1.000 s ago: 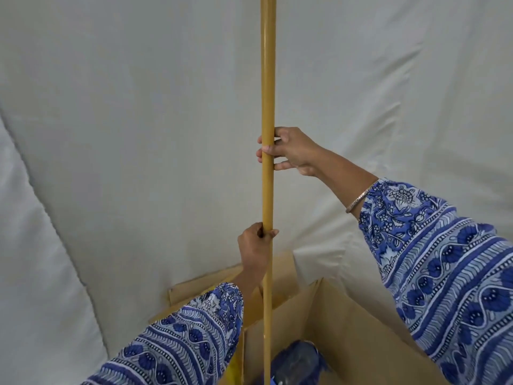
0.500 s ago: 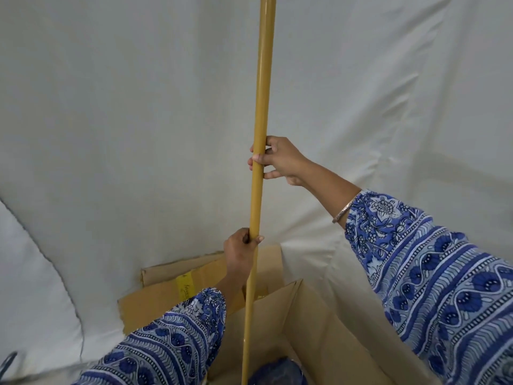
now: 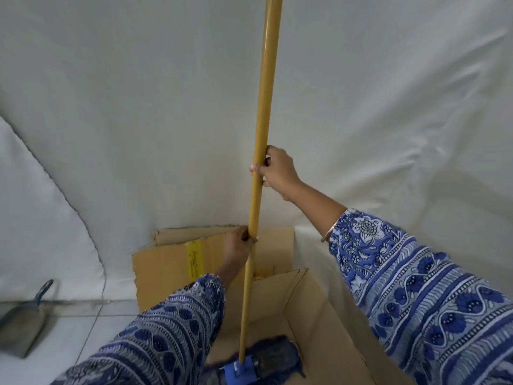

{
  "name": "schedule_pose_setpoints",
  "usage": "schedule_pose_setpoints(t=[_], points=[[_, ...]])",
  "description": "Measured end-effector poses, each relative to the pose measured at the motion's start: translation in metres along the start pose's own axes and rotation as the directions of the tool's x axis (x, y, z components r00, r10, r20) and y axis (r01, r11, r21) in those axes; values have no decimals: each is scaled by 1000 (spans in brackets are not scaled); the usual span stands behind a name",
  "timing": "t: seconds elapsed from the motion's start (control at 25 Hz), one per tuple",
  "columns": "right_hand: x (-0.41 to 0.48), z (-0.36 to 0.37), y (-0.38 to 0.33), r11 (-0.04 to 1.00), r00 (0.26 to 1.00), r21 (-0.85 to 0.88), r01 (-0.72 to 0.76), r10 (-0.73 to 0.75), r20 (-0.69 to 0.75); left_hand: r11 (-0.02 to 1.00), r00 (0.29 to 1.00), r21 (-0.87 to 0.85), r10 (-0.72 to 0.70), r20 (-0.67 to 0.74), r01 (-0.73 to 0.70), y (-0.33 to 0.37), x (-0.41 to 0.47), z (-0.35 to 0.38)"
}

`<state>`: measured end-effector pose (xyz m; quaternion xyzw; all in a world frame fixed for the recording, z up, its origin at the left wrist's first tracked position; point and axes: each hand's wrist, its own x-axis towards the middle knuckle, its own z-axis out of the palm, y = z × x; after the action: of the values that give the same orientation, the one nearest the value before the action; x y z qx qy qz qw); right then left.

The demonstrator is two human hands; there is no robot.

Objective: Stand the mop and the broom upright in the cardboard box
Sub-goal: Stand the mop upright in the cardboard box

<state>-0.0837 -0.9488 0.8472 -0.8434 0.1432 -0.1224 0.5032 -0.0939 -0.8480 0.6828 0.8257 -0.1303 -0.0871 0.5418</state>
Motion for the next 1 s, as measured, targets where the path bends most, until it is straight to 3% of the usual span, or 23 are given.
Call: schedule_pose_setpoints(t=[0.2, 0.44, 0.76, 1.0], points=[[18, -5, -8, 1000, 999, -12, 22, -22, -22, 1000, 1000, -6, 11, -6, -11, 5, 16, 0], [41, 8, 9, 1000, 996, 13, -20, 18, 92, 993, 992, 25, -117, -49, 119, -7, 34, 8], [99, 18, 10, 988, 965, 21, -150, 142, 222, 984, 984, 61, -165, -69, 169, -12, 81, 8], [132, 32, 26, 989, 974, 26, -144, 137, 182, 978, 977, 37, -203, -63, 206, -21, 112, 12]])
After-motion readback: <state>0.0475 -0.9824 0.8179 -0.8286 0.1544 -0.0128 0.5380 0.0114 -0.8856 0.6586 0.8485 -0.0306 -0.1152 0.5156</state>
